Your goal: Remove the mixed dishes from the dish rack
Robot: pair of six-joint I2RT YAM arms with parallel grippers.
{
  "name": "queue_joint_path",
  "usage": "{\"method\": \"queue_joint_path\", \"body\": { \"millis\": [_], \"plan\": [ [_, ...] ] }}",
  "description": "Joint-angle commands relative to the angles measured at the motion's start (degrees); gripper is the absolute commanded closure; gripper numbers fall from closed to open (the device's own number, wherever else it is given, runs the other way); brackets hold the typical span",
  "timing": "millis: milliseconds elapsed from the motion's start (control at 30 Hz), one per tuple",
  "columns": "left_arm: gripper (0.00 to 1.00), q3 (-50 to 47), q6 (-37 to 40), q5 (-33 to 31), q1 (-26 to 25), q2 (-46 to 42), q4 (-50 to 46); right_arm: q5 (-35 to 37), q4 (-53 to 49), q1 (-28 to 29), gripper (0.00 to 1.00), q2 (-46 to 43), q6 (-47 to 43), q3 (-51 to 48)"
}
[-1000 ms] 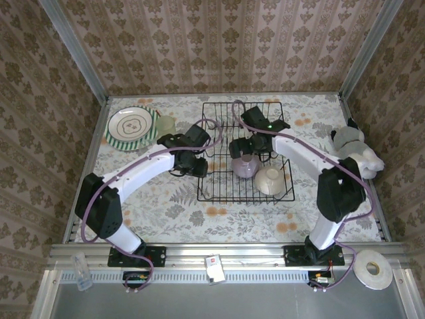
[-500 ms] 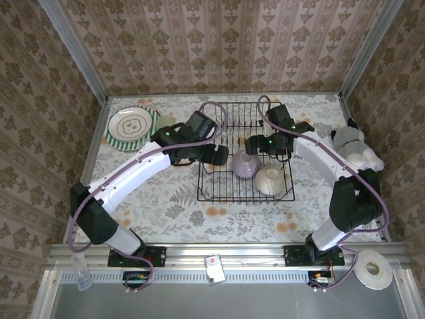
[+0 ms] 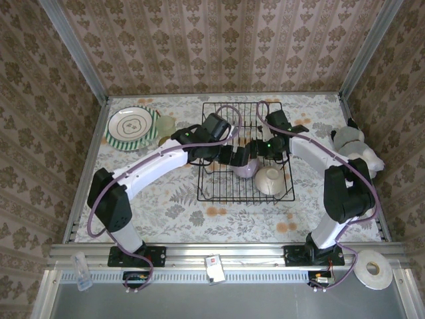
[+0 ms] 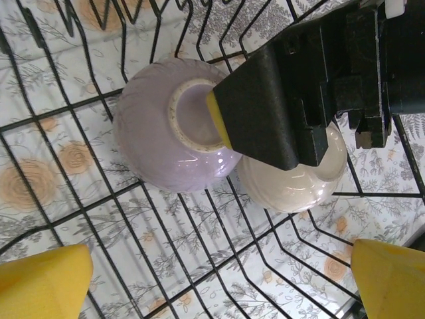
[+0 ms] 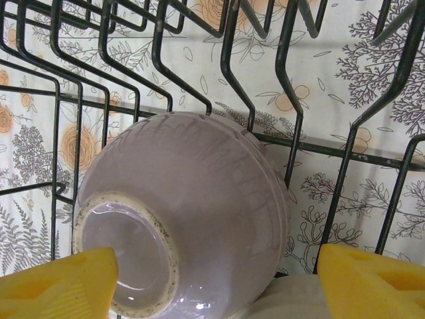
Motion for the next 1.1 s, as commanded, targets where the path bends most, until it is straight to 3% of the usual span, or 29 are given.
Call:
{"method": "queue_joint_path", "body": {
  "millis": [0, 267, 1067],
  "plan": [
    [0.0, -1.6, -3.16, 4.11, 0.84, 1.02, 3.74, -1.12, 0.48, -0.61, 0.21, 1.44, 0.02, -0.43],
    [0.0, -6.22, -7.36, 6.69, 3.38, 2.61, 8.61, -3.64, 3.67, -1.4, 0.25, 1.35, 1.26, -4.02],
    [0.0, -7.7, -12.5, 10.94, 6.79, 10.69, 17.22, -7.26, 7.74, -4.69, 0.6, 3.82, 5.94, -9.44]
  ]
}}
